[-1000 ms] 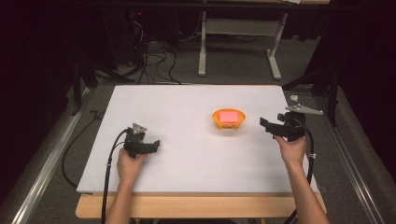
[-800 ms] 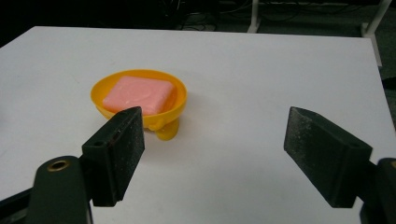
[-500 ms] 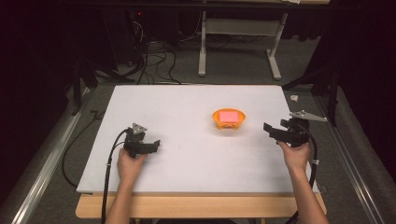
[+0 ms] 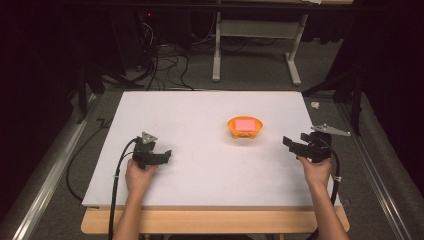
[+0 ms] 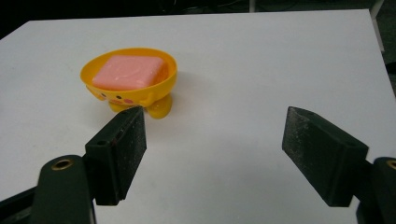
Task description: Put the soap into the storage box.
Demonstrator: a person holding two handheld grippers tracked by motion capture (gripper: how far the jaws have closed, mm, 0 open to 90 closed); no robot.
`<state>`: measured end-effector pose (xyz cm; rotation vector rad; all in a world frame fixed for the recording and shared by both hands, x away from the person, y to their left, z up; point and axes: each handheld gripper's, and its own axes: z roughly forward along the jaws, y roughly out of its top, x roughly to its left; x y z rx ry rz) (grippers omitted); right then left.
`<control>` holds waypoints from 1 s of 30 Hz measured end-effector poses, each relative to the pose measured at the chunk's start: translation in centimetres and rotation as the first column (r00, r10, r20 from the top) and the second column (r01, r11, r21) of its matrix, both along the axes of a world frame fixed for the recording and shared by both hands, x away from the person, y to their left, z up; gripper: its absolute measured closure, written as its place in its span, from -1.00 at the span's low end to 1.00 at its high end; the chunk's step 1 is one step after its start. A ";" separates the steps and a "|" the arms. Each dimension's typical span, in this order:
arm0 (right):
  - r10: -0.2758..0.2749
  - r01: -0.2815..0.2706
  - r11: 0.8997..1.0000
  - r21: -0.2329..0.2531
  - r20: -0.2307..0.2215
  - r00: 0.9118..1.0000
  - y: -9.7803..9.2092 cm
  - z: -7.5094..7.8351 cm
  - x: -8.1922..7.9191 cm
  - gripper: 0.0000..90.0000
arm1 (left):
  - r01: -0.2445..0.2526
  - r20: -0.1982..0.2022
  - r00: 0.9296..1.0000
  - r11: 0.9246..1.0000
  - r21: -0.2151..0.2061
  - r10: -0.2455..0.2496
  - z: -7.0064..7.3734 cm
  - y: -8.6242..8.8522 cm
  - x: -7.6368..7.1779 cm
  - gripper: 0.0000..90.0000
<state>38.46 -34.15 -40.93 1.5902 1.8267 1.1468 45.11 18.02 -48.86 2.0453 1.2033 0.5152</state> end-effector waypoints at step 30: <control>-0.004 0.004 1.000 0.005 -0.053 0.999 -0.1 -3.2 -0.3 -0.47 | 0.000 0.000 1.000 1.000 0.000 0.000 0.0 0.0 0.0 -0.60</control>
